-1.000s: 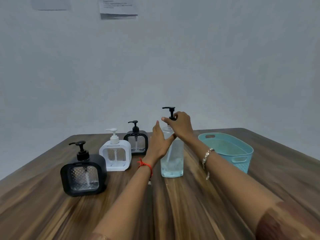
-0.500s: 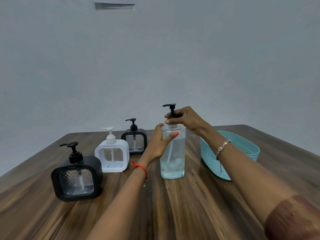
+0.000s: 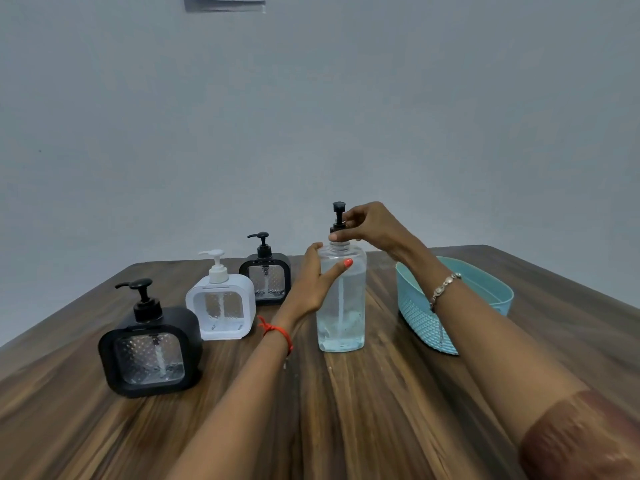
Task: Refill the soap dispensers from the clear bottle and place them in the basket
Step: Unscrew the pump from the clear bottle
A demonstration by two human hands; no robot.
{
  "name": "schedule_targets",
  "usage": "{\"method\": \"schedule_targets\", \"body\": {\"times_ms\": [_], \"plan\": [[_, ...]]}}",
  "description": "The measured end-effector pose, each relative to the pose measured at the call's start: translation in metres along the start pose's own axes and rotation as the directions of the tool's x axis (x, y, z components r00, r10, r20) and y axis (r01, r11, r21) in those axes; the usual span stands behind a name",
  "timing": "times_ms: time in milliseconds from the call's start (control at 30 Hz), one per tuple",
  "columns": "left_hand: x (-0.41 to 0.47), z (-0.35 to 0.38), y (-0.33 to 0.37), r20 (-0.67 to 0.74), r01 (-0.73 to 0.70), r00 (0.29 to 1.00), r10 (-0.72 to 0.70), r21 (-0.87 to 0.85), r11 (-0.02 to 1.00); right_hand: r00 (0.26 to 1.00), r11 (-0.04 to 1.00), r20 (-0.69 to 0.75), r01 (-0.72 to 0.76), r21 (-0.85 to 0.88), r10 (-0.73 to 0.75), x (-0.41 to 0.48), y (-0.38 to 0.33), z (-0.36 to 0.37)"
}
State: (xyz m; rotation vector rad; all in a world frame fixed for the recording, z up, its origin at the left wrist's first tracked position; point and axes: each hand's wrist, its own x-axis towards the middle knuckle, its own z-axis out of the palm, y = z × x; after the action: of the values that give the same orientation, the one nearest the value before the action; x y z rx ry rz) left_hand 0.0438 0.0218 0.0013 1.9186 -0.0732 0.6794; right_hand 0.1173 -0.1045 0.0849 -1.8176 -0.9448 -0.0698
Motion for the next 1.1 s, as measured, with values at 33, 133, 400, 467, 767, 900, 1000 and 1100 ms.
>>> {"method": "schedule_targets", "body": {"times_ms": [33, 133, 400, 467, 767, 900, 1000, 1100], "plan": [[0.0, 0.0, 0.0, -0.003, -0.004, 1.0, 0.004, 0.01, 1.0, 1.0, 0.999, 0.02, -0.021, 0.035, 0.02, 0.001, -0.002, -0.005], [-0.001, 0.0, 0.0, -0.011, 0.0, 1.0, 0.001, 0.009, 1.0, 0.985, 0.987, 0.155, -0.097, 0.129, 0.076, 0.001, -0.003, -0.015], [-0.002, 0.002, 0.003, -0.004, 0.002, 1.0, -0.002, -0.014, 1.0, 0.998, 0.993, 0.033, -0.057, -0.1, 0.061, -0.002, -0.009, 0.003], [-0.002, 0.002, 0.004, -0.003, 0.009, 1.0, -0.009, -0.003, 1.0, 0.993, 0.996, 0.081, -0.083, -0.043, 0.086, -0.002, -0.013, -0.002], [-0.003, 0.002, 0.004, -0.005, 0.008, 1.0, -0.008, -0.001, 1.0, 0.997, 0.991, 0.009, -0.071, -0.115, 0.073, -0.002, -0.011, 0.003], [-0.003, 0.002, 0.005, -0.001, 0.025, 1.0, -0.025, 0.024, 0.999, 0.99, 0.994, 0.087, -0.104, -0.041, 0.108, -0.001, -0.019, -0.006], [-0.003, 0.002, 0.006, -0.002, 0.021, 1.0, -0.021, 0.023, 1.0, 0.982, 0.989, 0.119, -0.148, 0.018, 0.145, -0.001, -0.017, -0.011], [-0.004, 0.002, 0.006, -0.009, 0.023, 1.0, -0.023, 0.016, 1.0, 0.977, 0.989, 0.15, -0.144, -0.04, 0.149, -0.003, -0.018, -0.005]]}}
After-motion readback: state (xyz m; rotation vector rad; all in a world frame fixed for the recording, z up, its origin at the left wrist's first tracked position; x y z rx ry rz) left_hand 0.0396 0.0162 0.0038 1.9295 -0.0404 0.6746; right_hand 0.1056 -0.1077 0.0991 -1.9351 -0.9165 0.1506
